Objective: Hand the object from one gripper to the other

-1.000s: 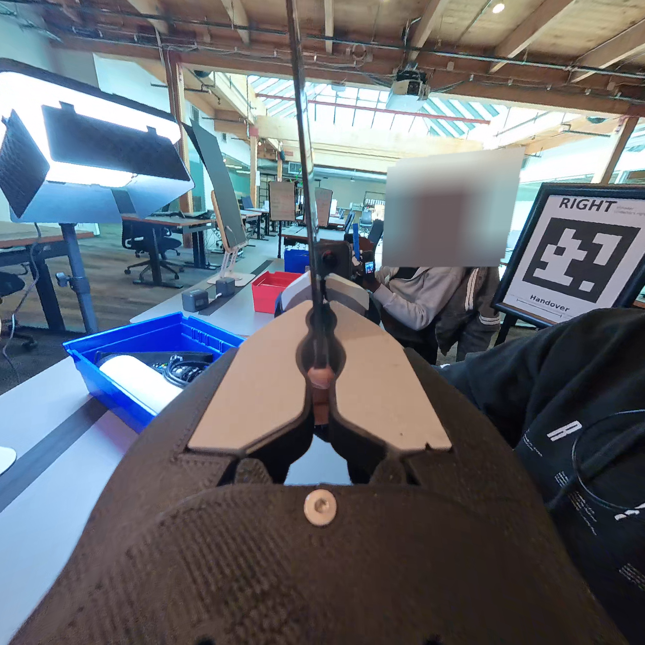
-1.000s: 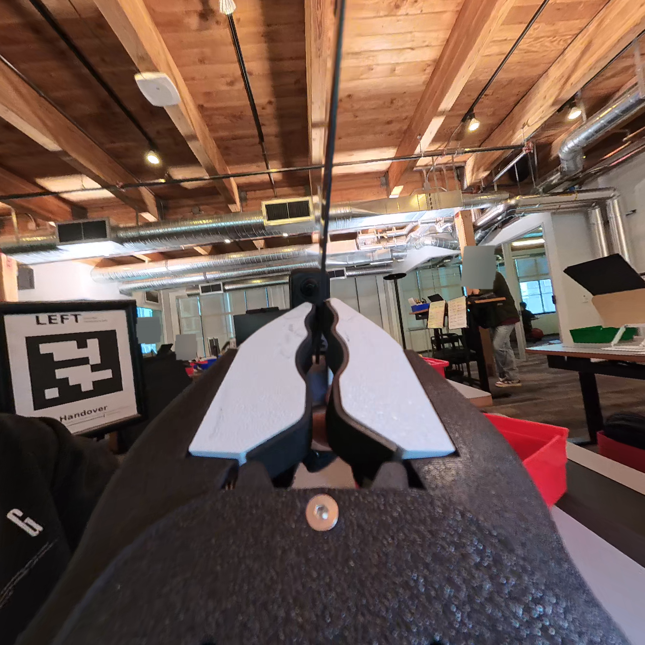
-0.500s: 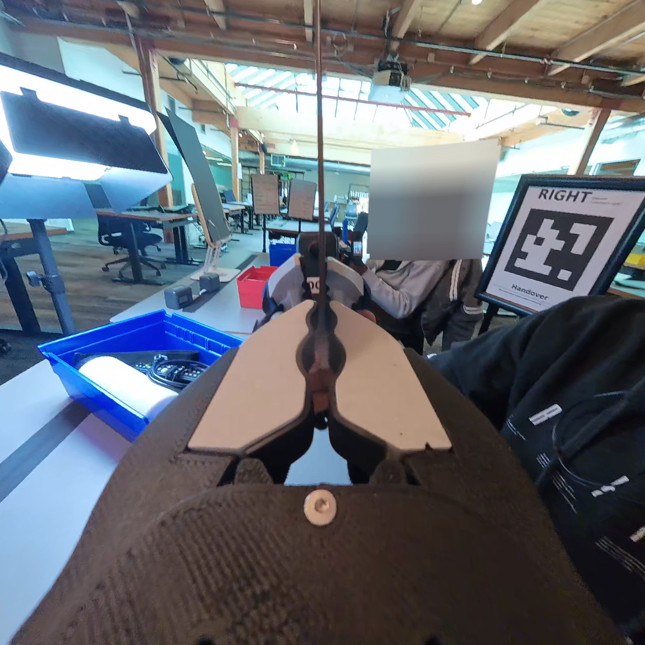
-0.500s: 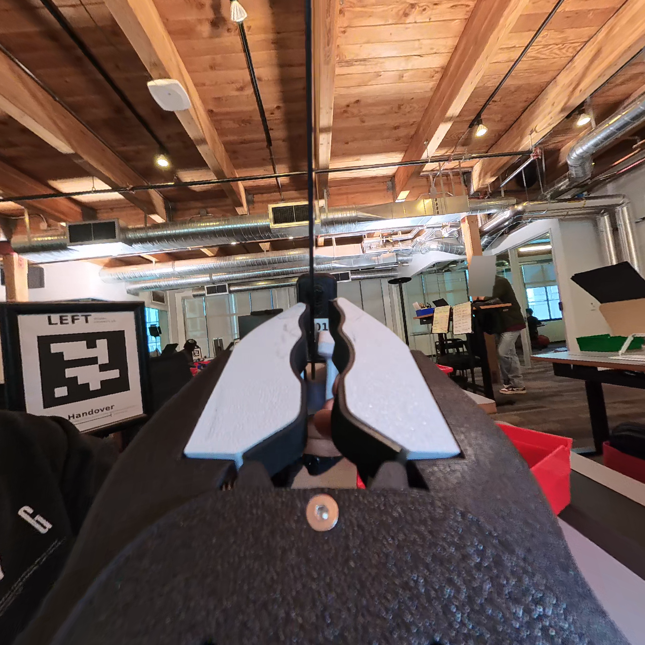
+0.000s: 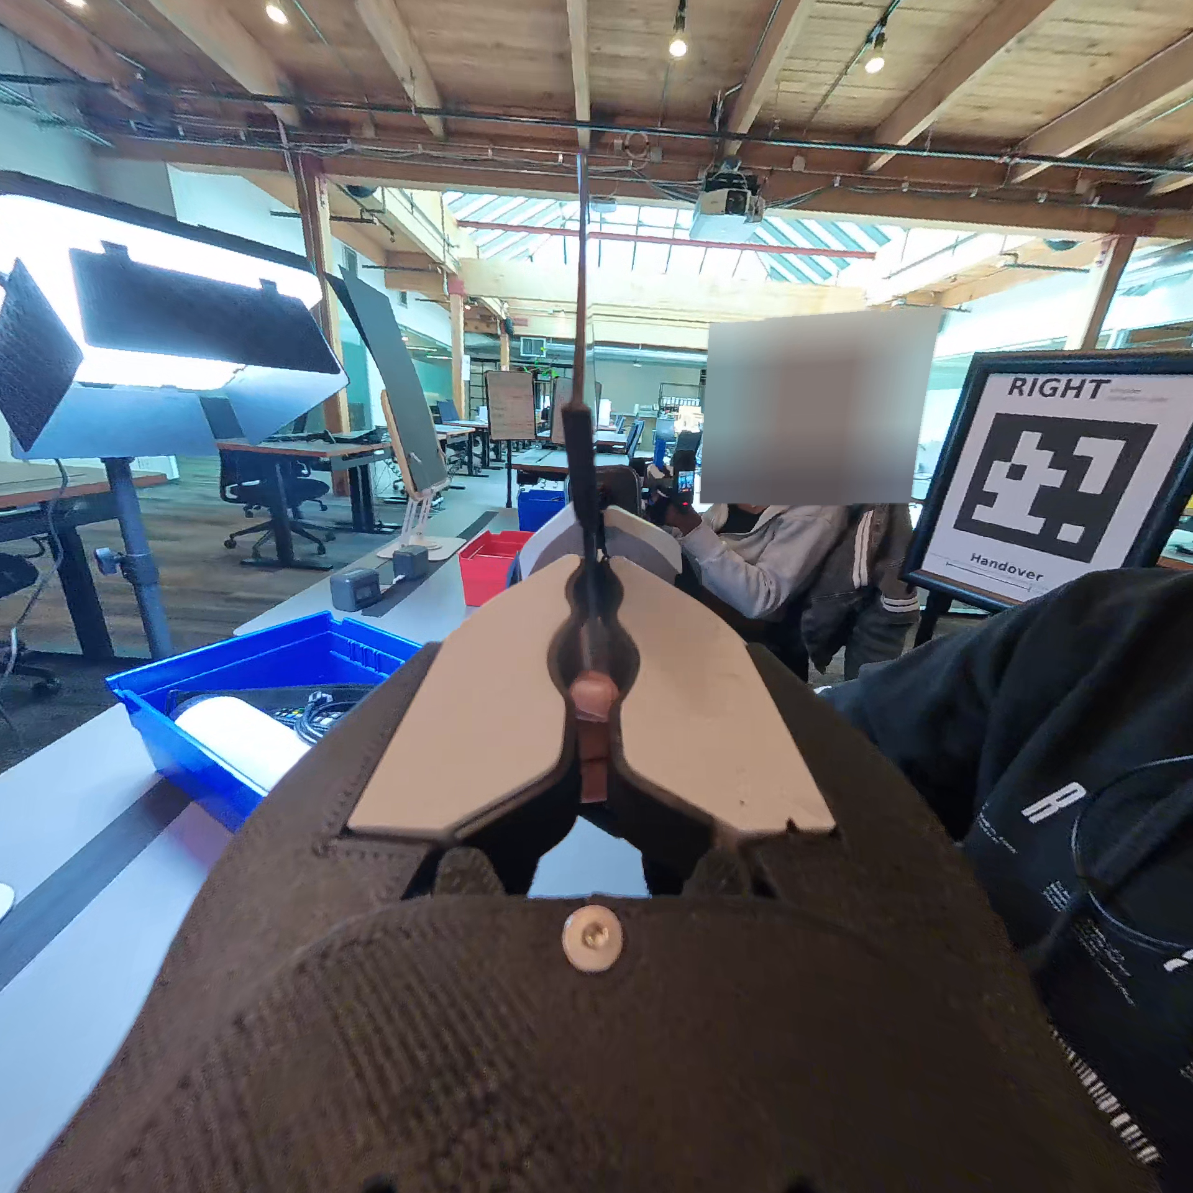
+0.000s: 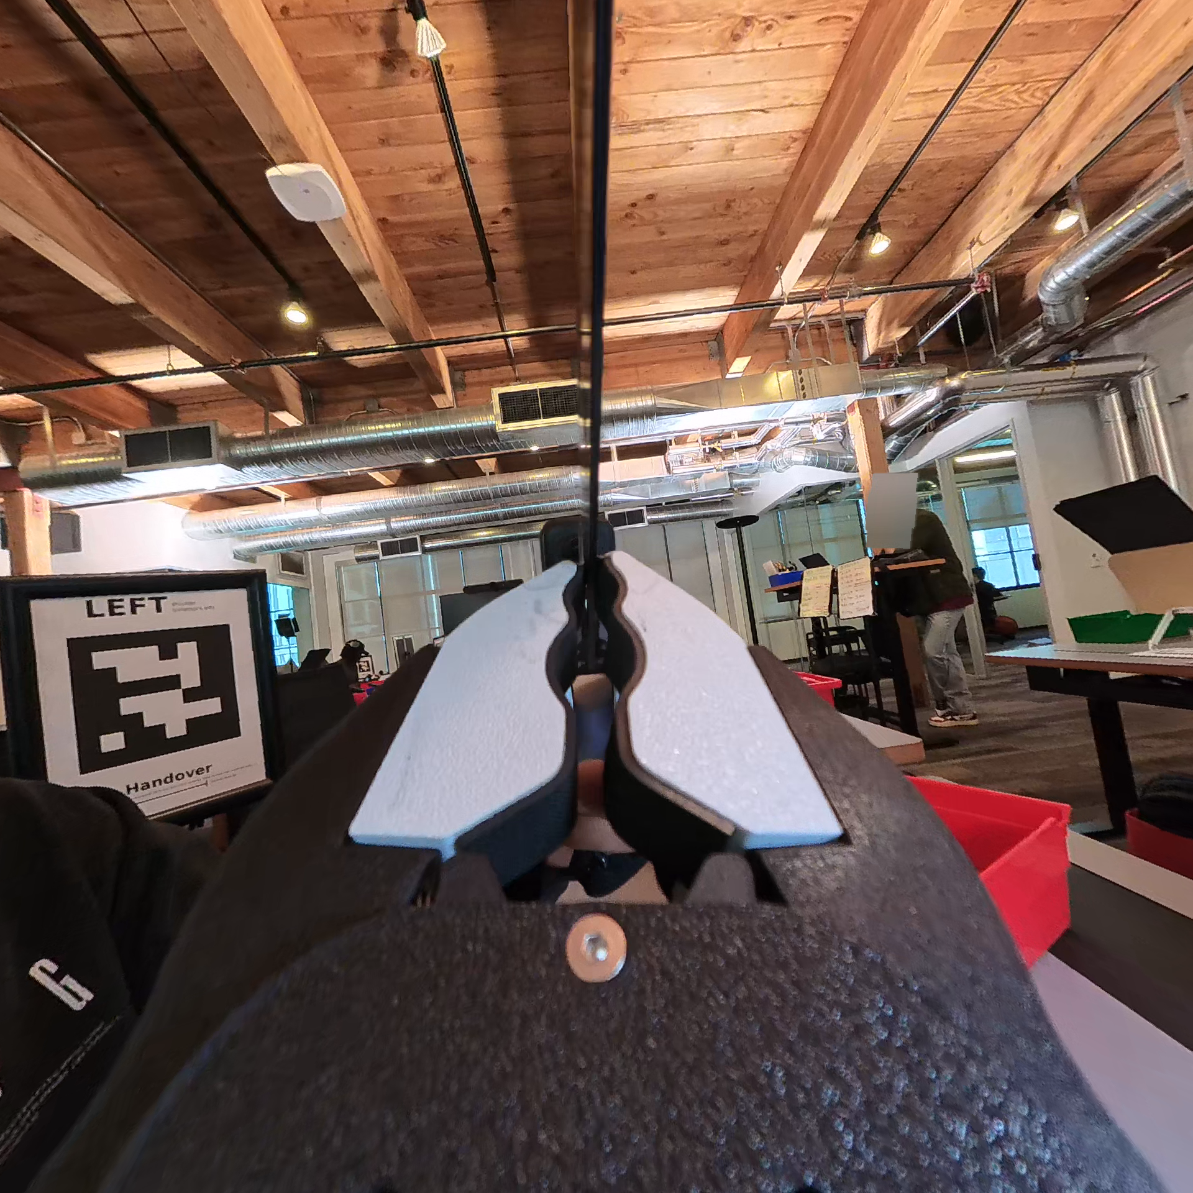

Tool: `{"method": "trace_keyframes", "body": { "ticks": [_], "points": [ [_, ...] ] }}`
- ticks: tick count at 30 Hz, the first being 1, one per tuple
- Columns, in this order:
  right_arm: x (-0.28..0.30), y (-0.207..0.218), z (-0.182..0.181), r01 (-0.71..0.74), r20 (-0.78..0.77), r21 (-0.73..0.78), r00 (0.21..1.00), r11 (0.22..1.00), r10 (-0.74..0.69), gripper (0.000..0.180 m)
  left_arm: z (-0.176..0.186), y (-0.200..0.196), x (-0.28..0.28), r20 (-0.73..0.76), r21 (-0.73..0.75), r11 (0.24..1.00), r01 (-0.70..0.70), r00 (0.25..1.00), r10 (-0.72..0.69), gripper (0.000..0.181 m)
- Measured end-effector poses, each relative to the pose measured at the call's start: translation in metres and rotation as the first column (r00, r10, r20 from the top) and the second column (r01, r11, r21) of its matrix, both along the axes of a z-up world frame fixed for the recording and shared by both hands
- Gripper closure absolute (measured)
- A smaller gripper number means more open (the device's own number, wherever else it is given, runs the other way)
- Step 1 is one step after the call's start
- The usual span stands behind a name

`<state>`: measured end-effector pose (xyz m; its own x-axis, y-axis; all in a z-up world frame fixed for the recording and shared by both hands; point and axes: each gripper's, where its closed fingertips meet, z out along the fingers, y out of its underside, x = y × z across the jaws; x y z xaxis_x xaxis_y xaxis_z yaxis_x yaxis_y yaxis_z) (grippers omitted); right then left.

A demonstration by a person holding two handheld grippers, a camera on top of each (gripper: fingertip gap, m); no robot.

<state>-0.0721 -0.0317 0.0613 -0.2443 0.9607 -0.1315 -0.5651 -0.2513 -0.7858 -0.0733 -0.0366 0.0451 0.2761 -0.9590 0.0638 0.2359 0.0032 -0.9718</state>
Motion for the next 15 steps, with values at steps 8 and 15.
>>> {"method": "trace_keyframes", "body": {
  "ticks": [8,15],
  "points": [
    [0.011,0.005,0.007,0.005,-0.070,-0.030,0.998,1.000,-0.007,0.178,0.002,0.001,-0.004,0.028,-0.019,1.000,0.019,0.999,-0.018,0.178],
    [-0.007,0.003,-0.007,-0.004,-0.015,-0.061,1.000,0.998,0.003,0.177,0.007,0.006,-0.003,0.102,0.023,0.998,-0.053,0.994,0.050,0.177]
  ]
}}
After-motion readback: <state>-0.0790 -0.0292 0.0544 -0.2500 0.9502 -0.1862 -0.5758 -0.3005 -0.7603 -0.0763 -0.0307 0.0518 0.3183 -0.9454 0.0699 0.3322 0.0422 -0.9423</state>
